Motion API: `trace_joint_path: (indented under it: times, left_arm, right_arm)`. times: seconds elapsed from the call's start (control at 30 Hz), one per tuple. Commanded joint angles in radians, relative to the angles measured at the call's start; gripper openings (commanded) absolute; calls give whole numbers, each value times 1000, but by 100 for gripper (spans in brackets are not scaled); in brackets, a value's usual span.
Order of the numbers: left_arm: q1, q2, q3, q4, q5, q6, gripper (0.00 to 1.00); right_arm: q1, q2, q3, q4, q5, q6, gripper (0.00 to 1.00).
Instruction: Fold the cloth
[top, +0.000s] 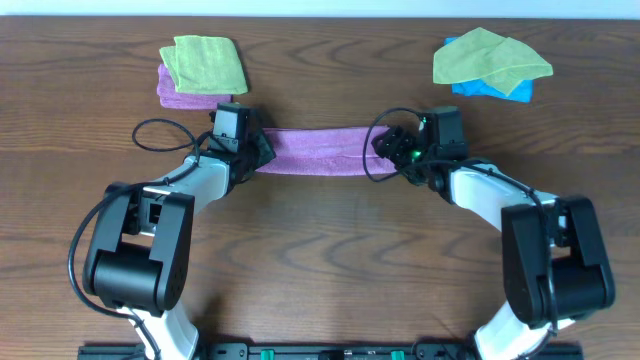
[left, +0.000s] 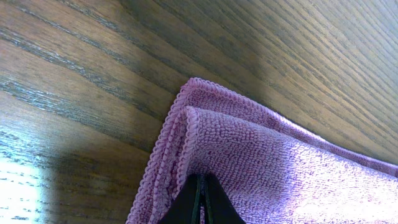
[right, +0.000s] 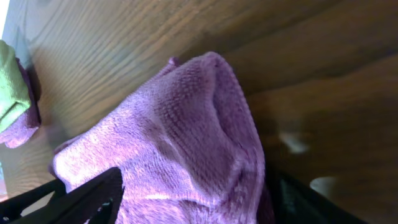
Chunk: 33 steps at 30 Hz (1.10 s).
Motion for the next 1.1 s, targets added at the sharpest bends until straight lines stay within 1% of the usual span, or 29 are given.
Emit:
trace_joint_path:
  times: [0.0,0.1,0.27,0.53,0.7,0.77,0.83,0.87,1.07]
  left_arm:
    - [-5,46,7,-10,-19,11,6]
    - [-5,46,7,-10,-20,12,6]
    - [-15,47,7,-12,-24,14,6]
    - [-45,47,7,-18,-50,14,6]
    - [-45,47,7,-26,-51,14,6]
    - [-44,47,7,-35,-51,14,6]
    - [-45,47,7,-45,-54,15,6]
    - [-45,47,7,-48,-54,15,6]
    - [-47,47,7,-58,-54,14,6]
  right_arm:
    - [22,71,-19,-21,3,23,74]
    - [22,88,-19,-19,5,22,70]
    - [22,89,-19,-11,29,-16,53]
    - [22,89,-19,3,73,-84,37]
    - [22,89,-19,15,90,-134,24]
    - [22,89,-19,23,89,-157,15]
    - [22,89,-19,37,86,-186,3]
    - [21,88,-16,39,86,-196,1]
    - [21,21,23,-5,80,-320,1]
